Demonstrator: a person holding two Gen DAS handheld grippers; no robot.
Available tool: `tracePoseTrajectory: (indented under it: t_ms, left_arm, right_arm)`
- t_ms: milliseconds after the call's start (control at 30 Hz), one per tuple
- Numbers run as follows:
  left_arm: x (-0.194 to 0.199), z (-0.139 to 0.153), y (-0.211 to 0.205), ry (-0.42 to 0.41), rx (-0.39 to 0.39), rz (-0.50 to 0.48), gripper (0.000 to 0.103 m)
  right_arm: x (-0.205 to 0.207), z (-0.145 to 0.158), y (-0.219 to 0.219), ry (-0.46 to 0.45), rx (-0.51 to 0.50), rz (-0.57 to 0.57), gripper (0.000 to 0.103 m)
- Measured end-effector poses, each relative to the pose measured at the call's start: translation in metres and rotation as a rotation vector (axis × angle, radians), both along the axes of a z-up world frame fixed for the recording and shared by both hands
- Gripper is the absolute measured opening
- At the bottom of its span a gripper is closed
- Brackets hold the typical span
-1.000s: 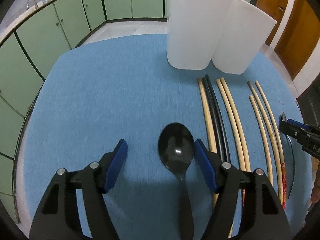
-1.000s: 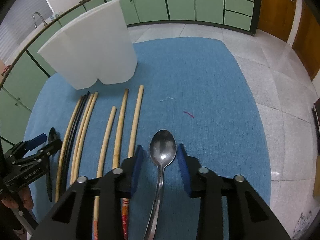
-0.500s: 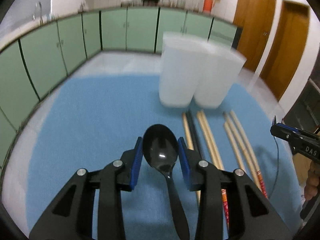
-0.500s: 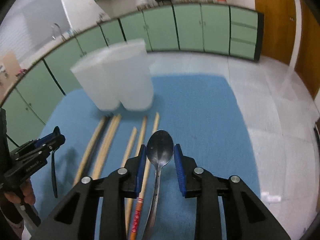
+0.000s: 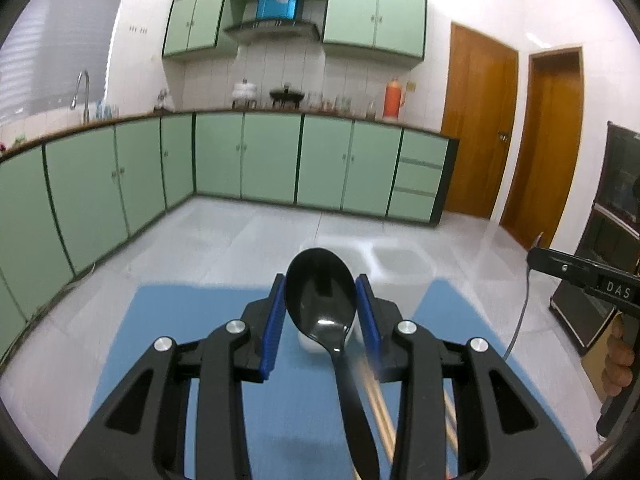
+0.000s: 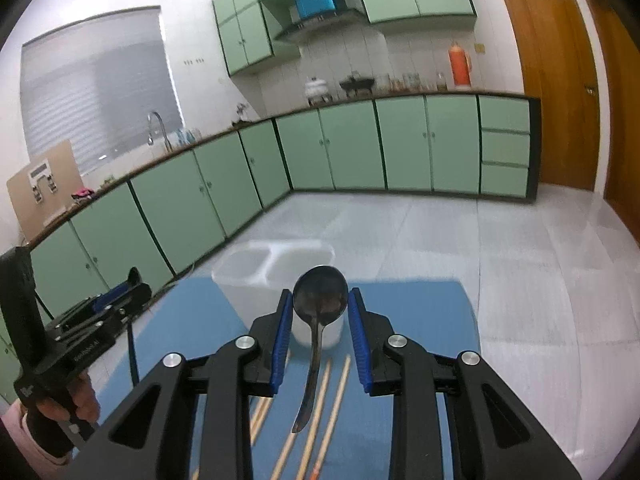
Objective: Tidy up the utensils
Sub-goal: 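Lift both spoons and carry them over the white utensil holder, then open both tools to drop the spoons into the white holder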
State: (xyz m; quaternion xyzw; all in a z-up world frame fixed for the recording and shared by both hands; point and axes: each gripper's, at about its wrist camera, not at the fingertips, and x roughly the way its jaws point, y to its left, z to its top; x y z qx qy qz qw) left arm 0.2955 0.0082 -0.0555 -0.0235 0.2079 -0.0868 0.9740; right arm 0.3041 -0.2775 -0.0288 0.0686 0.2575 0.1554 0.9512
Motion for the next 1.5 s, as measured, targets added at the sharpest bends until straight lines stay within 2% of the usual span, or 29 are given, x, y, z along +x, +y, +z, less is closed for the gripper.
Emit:
tracePoseTrajectory:
  t_ms: [267,500,667,833,1000,1133,1200,1267,1367,1433,1500]
  left_arm:
    - [0.052,0.045,-0.031,-0.16,0.018,-0.001,0.033]
    - [0.111,0.052,-0.045,-0.211,0.037,0.021,0.033]
    - [0.146,0.033,-0.046,-0.176,0.043,0.039,0.033]
    - [0.159,0.001,-0.039,-0.131,0.064,0.039,0.033]
    - [0.161,-0.022,-0.03,-0.09,0.06,0.032,0.034]
    - [0.155,-0.038,-0.022,-0.055,0.049,0.025,0.036]
    - [0.149,-0.04,-0.016,-0.044,0.029,0.024,0.051]
    - [0.137,-0.039,-0.01,-0.05,0.019,0.023,0.059]
    - [0.119,-0.037,-0.004,-0.058,0.015,0.018,0.064]
    - [0.103,-0.034,0.001,-0.059,0.017,0.024,0.07]
    - [0.086,-0.031,0.004,-0.05,0.015,0.031,0.082]
  right_arm:
    - [0.05,0.045,0.014,-0.081,0.002,0.003,0.028]
    - [0.103,0.043,0.032,-0.069,-0.025,-0.034,0.028]
    - [0.139,0.023,0.038,-0.024,-0.01,-0.064,0.028]
    - [0.159,0.0,0.051,0.005,-0.049,-0.074,0.028]
    - [0.161,-0.022,0.066,0.034,-0.078,-0.045,0.028]
    - [0.154,-0.04,0.066,0.075,-0.058,-0.006,0.028]
    - [0.149,-0.045,0.063,0.079,-0.055,0.008,0.029]
    - [0.141,-0.048,0.062,0.077,-0.05,0.009,0.031]
    - [0.125,-0.051,0.053,0.07,-0.031,-0.009,0.035]
    - [0.107,-0.05,0.045,0.057,-0.022,-0.03,0.041]
    - [0.087,-0.05,0.038,0.041,-0.026,-0.045,0.048]
